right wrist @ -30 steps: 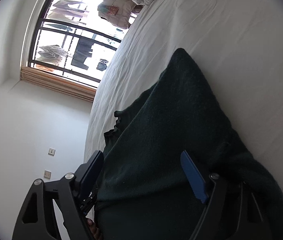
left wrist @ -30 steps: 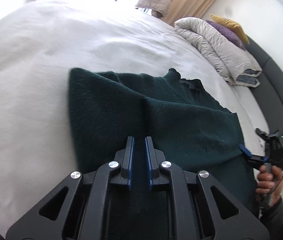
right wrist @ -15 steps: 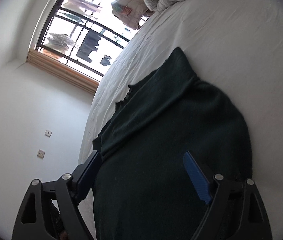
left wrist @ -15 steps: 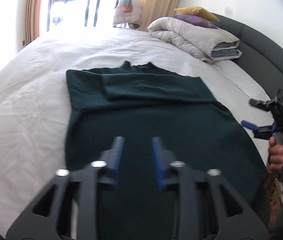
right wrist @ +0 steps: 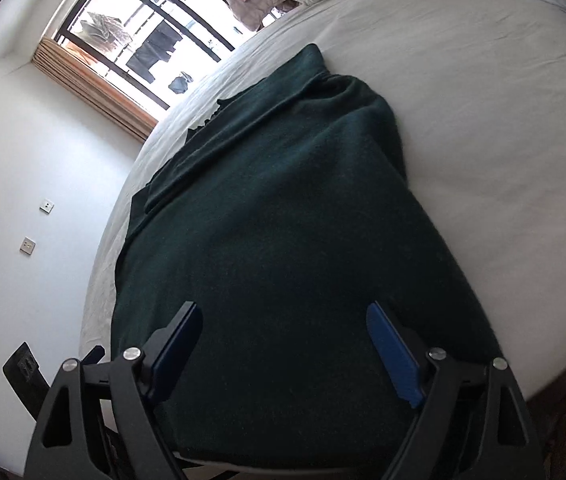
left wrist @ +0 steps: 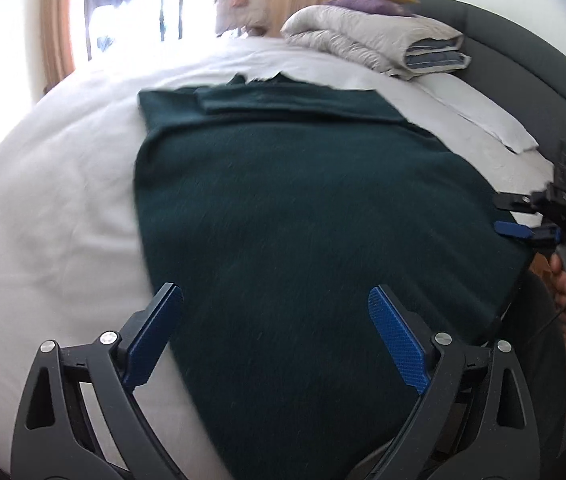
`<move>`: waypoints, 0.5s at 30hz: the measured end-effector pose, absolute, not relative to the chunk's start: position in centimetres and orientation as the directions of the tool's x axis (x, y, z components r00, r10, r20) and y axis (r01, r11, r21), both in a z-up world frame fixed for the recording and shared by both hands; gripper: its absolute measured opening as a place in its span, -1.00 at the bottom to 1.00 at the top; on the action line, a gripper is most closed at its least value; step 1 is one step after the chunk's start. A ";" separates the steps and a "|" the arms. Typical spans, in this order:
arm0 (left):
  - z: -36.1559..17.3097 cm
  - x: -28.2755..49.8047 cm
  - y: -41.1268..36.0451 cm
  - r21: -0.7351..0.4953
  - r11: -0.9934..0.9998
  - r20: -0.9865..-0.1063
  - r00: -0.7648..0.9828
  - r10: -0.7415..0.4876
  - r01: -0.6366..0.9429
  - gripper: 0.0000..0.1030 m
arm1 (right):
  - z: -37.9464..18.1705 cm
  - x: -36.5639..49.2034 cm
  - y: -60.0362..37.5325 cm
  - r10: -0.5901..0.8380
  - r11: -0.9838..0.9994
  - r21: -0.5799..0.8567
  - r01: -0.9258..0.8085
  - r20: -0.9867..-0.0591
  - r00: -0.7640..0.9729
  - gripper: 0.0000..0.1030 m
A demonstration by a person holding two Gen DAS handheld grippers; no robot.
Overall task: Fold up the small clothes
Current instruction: 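Move both tools to the sweater hem, fingers open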
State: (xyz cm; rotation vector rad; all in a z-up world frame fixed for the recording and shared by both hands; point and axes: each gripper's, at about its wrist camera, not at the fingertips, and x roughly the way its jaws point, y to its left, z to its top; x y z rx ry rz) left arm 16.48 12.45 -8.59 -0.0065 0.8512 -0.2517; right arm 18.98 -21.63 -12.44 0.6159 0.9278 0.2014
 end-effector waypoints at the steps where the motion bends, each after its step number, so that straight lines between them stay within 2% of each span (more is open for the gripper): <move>1: -8.9 16.3 12.8 -0.118 0.973 -0.748 0.627 -0.218 0.198 0.84 | -12.3 18.7 -21.7 0.404 0.821 0.562 0.100 -0.697 0.592 0.68; 7: -9.4 16.0 13.9 -0.139 0.976 -0.764 0.609 -0.213 0.168 0.84 | -11.3 17.1 -20.7 0.328 0.878 0.468 0.101 -0.742 0.585 0.68; 15: -8.5 16.6 13.7 -0.128 0.975 -0.760 0.613 -0.215 0.184 0.84 | -9.8 15.3 -19.5 0.307 0.891 0.446 0.081 -0.725 0.616 0.68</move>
